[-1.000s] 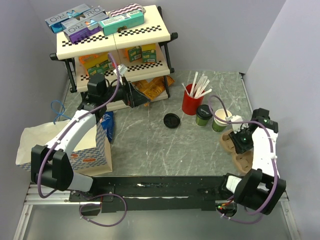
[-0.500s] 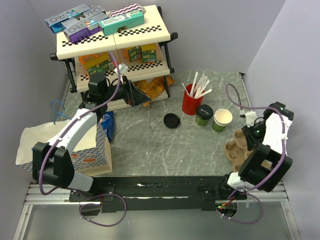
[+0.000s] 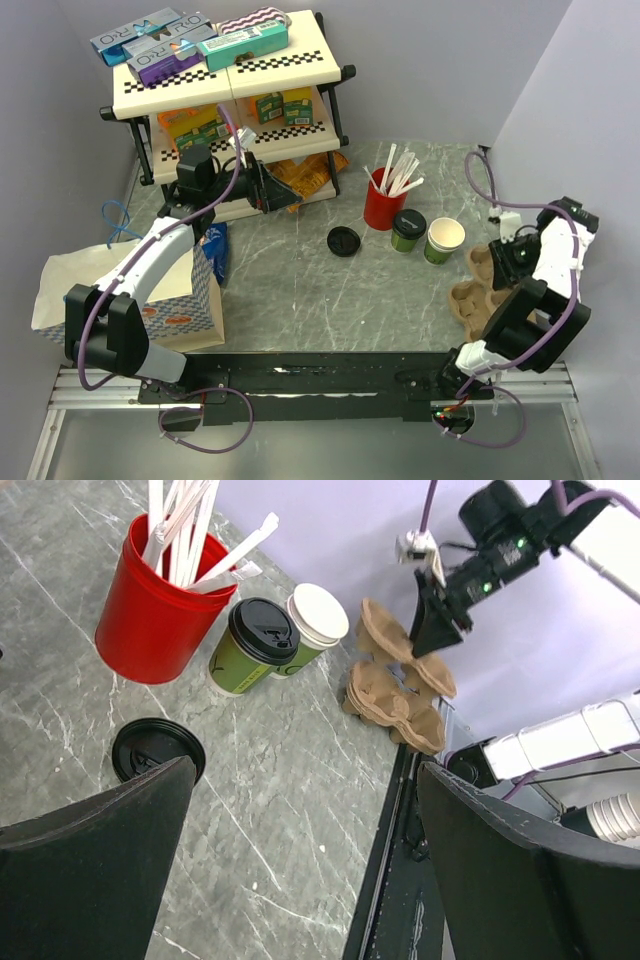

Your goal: Pack the takeout coffee

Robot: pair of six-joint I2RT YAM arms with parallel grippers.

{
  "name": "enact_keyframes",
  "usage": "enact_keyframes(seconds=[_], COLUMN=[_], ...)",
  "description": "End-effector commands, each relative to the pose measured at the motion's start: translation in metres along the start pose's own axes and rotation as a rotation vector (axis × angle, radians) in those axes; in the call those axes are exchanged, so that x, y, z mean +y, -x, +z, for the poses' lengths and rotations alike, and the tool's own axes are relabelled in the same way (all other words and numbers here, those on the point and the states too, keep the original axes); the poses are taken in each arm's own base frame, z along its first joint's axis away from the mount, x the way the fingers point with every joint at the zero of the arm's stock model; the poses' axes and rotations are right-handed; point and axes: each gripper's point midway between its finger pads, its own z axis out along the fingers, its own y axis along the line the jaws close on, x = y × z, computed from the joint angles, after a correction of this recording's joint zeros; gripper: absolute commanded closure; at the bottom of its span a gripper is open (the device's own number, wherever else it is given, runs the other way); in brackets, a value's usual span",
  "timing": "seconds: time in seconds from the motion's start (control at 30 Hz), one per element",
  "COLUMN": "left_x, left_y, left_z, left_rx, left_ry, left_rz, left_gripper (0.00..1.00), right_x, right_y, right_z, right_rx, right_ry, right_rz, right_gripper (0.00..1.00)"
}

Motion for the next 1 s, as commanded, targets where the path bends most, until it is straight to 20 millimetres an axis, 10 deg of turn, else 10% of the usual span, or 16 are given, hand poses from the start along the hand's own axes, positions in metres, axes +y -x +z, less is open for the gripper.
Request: enact_keyframes(seconds=[0.0,0.17,0.37,0.97], left_x=[-0.019,-0.020,-0.023,-0.049], left_y=[0.020,0.020,0.020,-0.002], left_z=[-0.002,-0.002,0.001,0.041], left_rx=[-0.030,-0.026,-0.020,0.051], left_ry=[-0.045,-0.048,-0.058,-0.015], left_rz=[0.053,0.054,0.055,0.203], left_gripper=[0.01,0.01,0.01,0.01], right_x=[0.040,0.037,0.082,0.058], right_y=[-0.032,-0.034,-0.043,-0.038], right_z=[0.002,0.003,0.016,0.006], right_rx=[0.065,-0.027,0.093,0.029], right_ry=[0.073,-0.160,0.094,0.017], right_rz=[0.027,-0.137,0.059,0.044], right_gripper=[1.00,1.00,1.00,1.00])
